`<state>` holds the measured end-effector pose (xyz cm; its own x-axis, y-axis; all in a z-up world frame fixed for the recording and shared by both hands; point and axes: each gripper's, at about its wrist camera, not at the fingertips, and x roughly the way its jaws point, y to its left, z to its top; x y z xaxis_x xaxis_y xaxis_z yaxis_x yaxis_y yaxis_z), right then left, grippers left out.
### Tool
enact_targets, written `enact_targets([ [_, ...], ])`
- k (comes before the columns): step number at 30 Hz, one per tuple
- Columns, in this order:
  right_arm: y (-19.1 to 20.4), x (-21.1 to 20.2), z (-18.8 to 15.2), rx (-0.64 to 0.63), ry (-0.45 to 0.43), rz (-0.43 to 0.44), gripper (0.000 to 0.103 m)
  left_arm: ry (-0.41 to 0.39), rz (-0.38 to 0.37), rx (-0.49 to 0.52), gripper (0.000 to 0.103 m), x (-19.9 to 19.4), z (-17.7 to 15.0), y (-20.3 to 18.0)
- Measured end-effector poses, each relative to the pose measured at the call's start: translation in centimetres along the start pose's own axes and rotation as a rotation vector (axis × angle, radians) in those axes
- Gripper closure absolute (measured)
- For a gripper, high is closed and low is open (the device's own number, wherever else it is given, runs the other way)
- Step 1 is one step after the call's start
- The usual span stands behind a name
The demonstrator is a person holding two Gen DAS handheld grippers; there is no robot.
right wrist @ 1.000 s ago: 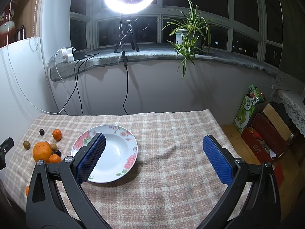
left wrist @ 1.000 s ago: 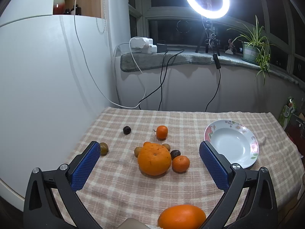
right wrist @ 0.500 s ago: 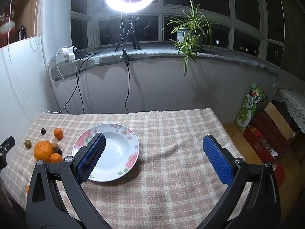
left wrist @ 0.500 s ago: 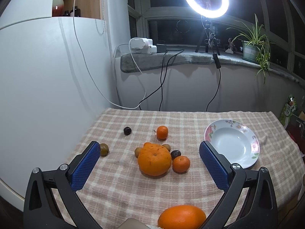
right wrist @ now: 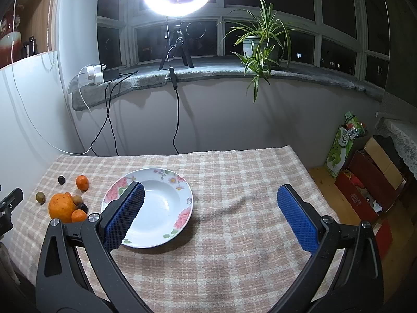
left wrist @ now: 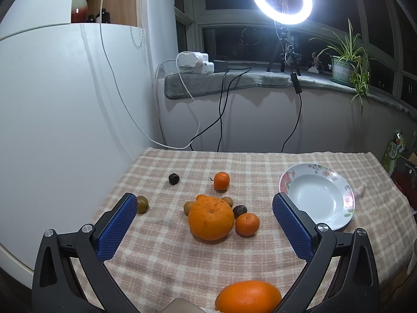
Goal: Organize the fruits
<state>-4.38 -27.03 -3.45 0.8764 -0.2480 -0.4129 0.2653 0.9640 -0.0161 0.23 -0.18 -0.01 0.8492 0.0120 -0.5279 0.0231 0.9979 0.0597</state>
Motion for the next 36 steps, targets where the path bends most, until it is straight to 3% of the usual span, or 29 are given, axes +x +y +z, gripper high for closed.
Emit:
enact_targets([
  [25, 0.4, 0.3, -0.7, 0.008, 0.031, 0.037, 0.000, 0.007, 0.001, -0.009, 0.000, 0.1, -0.5, 0.3],
  [36, 1.2, 0.3, -1.3, -0.001, 0.054, 0.142, 0.000, 0.026, -0.007, -0.028, 0.000, -0.3, -1.3, 1.1],
])
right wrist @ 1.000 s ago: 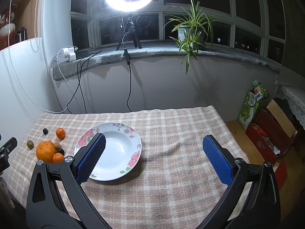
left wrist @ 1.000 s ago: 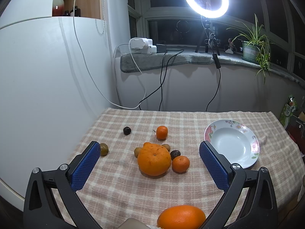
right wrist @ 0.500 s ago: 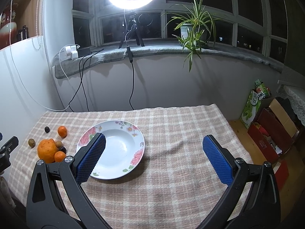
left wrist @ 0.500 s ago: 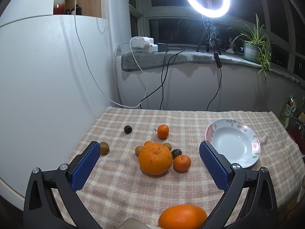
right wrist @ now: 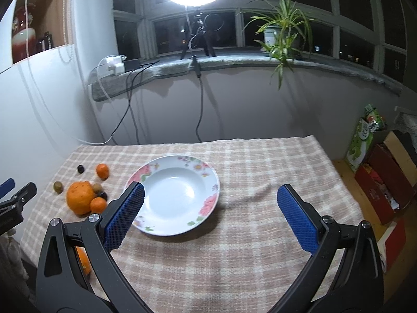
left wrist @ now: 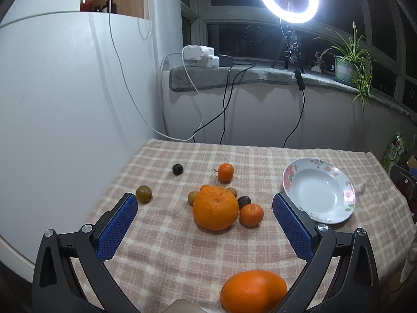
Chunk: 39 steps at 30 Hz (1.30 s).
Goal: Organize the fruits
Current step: 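Lower the right gripper onto the large smooth orange and close it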
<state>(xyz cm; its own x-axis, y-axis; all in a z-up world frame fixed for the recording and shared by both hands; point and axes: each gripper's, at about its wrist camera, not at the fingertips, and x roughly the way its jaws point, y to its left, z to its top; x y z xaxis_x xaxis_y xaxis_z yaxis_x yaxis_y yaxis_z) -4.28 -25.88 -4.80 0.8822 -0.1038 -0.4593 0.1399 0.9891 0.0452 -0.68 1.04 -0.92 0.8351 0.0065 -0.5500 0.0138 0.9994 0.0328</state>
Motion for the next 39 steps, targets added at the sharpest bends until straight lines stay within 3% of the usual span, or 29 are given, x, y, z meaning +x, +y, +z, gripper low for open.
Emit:
enact_targets([
  [9, 1.2, 0.7, -1.1, 0.000, 0.055, 0.145, 0.000, 0.041, -0.050, -0.002, 0.000, -0.2, -1.5, 0.4],
  [20, 3.8, 2.2, -2.7, -0.027, 0.157, 0.355, 0.000, 0.176, -0.199, -0.042, 0.007, -0.4, -5.1, 1.6],
  [28, 7.2, 4.8, -4.8, -0.021, 0.312, 0.545, 0.010, 0.255, -0.315, -0.074, 0.013, -0.3, -7.4, 0.7],
  [39, 11.8, 6.6, -7.2, -0.079, 0.468, 0.691, 0.011, 0.309, -0.356, -0.067, 0.019, 0.8, -8.9, 0.3],
])
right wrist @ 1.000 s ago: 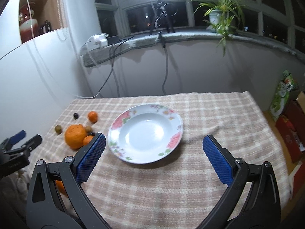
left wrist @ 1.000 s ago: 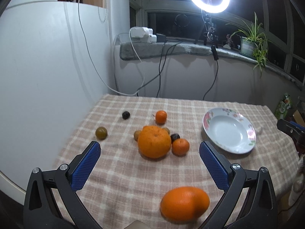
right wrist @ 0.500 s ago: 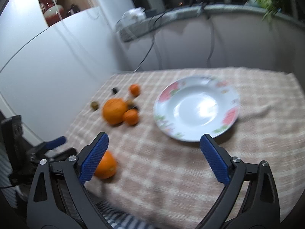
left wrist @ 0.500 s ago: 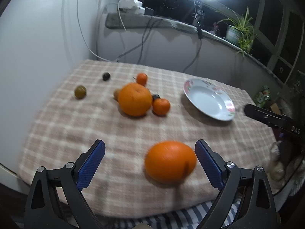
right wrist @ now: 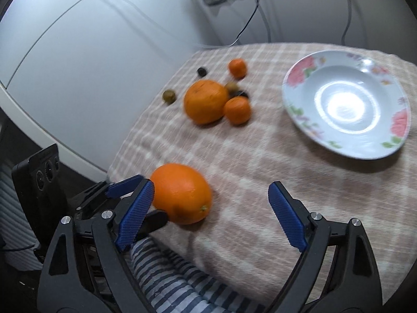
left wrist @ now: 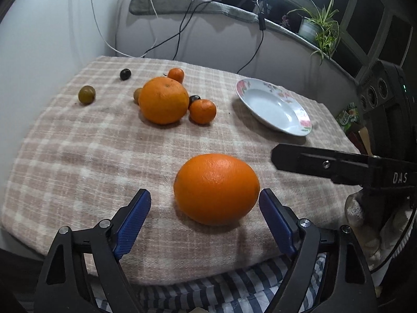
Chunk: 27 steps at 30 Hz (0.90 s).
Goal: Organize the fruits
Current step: 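Lower the right gripper onto the large smooth orange and close it, then carry the orange with the right gripper over the white plate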
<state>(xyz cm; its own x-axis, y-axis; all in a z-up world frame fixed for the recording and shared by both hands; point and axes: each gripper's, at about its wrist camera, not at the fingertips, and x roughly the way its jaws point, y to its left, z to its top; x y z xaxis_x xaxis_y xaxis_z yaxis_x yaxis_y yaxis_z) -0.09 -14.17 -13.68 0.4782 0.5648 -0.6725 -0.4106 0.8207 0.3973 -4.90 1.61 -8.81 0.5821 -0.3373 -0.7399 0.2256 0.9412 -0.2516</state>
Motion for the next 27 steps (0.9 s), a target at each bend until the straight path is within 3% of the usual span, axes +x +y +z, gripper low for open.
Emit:
enact_targets([
  [14, 1.3, 3.9, 0.5, -0.060, 0.131, 0.067, 0.019, 0.024, -0.072, -0.006, 0.026, 1.5, -0.1, 0.2],
  [17, 1.4, 4.5, 0.6, -0.062, 0.156, 0.077, 0.025, 0.024, -0.087, -0.006, 0.029, 1.6, 0.0, 0.1],
  [27, 1.5, 4.9, 0.7, -0.065, 0.162, 0.082, 0.027, 0.019, -0.100, -0.008, 0.030, 1.9, 0.3, -0.1],
])
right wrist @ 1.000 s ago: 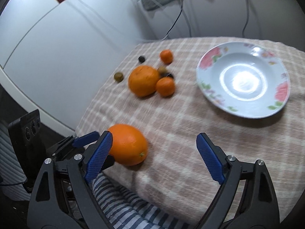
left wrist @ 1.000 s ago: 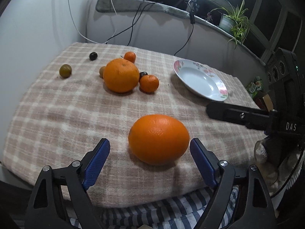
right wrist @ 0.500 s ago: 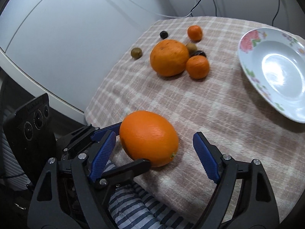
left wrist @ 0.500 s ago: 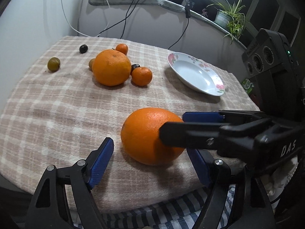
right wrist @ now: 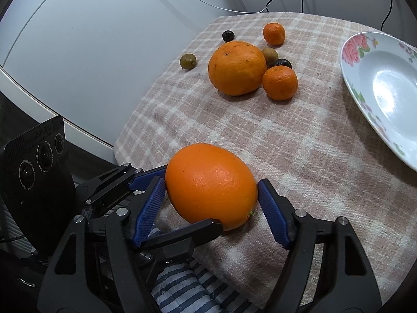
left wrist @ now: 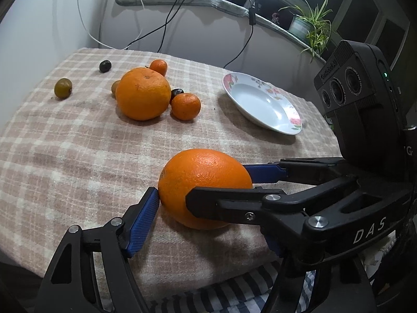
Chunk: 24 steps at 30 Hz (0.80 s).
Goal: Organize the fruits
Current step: 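Carry the orange with the right gripper over the white plate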
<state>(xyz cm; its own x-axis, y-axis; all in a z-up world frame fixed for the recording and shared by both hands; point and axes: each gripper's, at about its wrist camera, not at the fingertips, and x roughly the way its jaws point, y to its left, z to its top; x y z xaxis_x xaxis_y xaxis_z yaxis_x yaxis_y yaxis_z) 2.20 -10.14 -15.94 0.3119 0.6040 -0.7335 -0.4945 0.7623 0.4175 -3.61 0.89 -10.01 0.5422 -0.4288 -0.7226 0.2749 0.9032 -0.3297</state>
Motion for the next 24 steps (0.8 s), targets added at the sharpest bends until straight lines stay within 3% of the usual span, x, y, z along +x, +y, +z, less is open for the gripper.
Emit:
enact_targets([
  [14, -1.5, -3.1, 1.0, 0.019, -0.076, -0.044, 0.028, -0.032, -0.031, 0.058, 0.030, 0.8, 2.7, -2.1],
  [24, -5.0, -6.5, 2.5, 0.058, -0.147, -0.095, 0.028, -0.055, -0.083, 0.118, 0.030, 3.2, 5.9, -5.1],
])
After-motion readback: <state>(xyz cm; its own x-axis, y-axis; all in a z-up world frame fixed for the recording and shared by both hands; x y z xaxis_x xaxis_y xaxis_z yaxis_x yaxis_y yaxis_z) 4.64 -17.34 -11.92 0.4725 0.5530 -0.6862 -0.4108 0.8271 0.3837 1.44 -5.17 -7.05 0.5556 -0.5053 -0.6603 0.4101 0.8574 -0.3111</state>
